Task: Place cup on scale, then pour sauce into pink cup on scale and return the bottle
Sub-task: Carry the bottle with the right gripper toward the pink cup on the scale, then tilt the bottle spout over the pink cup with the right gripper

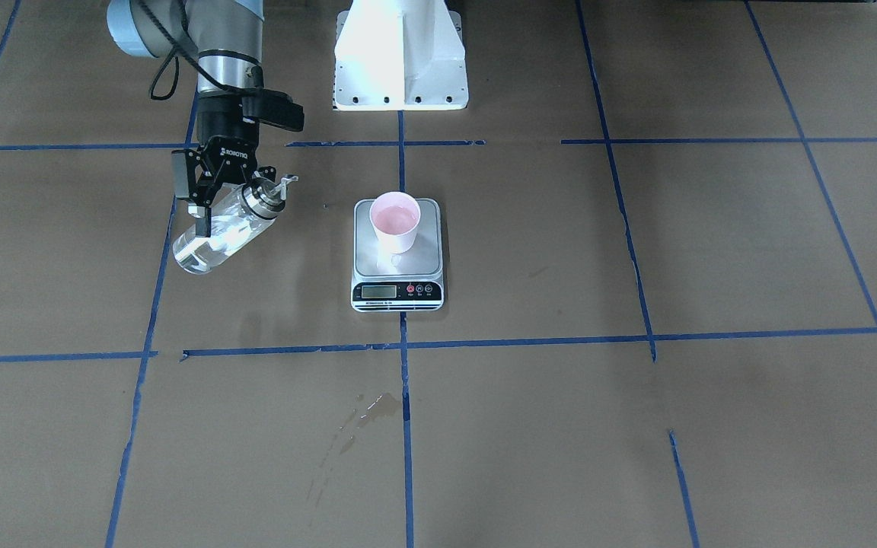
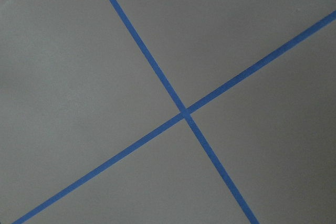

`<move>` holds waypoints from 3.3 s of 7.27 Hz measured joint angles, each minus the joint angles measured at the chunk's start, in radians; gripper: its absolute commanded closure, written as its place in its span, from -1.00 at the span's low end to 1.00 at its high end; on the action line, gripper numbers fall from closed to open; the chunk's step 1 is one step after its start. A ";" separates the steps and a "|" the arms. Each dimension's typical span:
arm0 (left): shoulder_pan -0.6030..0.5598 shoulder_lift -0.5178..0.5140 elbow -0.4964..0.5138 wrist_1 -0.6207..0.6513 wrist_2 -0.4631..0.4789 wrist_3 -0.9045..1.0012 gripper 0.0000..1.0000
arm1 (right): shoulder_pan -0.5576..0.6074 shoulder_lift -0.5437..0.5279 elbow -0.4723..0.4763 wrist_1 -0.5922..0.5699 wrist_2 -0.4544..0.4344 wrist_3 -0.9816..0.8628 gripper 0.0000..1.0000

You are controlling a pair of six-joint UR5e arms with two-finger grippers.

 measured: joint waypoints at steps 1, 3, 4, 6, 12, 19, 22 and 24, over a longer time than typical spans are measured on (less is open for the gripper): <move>-0.024 -0.004 0.006 0.005 -0.013 -0.005 -1.00 | -0.023 0.059 -0.006 -0.116 -0.032 -0.019 1.00; -0.068 -0.009 0.019 0.017 -0.022 -0.007 -1.00 | -0.061 0.119 -0.021 -0.265 -0.066 -0.038 1.00; -0.074 -0.009 0.021 0.019 -0.023 -0.008 -1.00 | -0.075 0.128 -0.035 -0.299 -0.083 -0.072 1.00; -0.076 -0.009 0.024 0.019 -0.023 -0.008 -1.00 | -0.084 0.140 -0.047 -0.361 -0.110 -0.163 1.00; -0.077 -0.001 0.027 0.012 -0.023 -0.006 -1.00 | -0.098 0.228 -0.056 -0.757 -0.281 -0.213 1.00; -0.077 -0.001 0.027 0.010 -0.023 -0.006 -1.00 | -0.100 0.251 -0.084 -0.767 -0.377 -0.449 1.00; -0.077 -0.003 0.022 0.012 -0.023 -0.006 -1.00 | -0.098 0.258 -0.086 -0.756 -0.365 -0.347 1.00; -0.077 -0.005 0.015 0.014 -0.023 -0.006 -1.00 | -0.100 0.246 -0.087 -0.752 -0.346 -0.195 1.00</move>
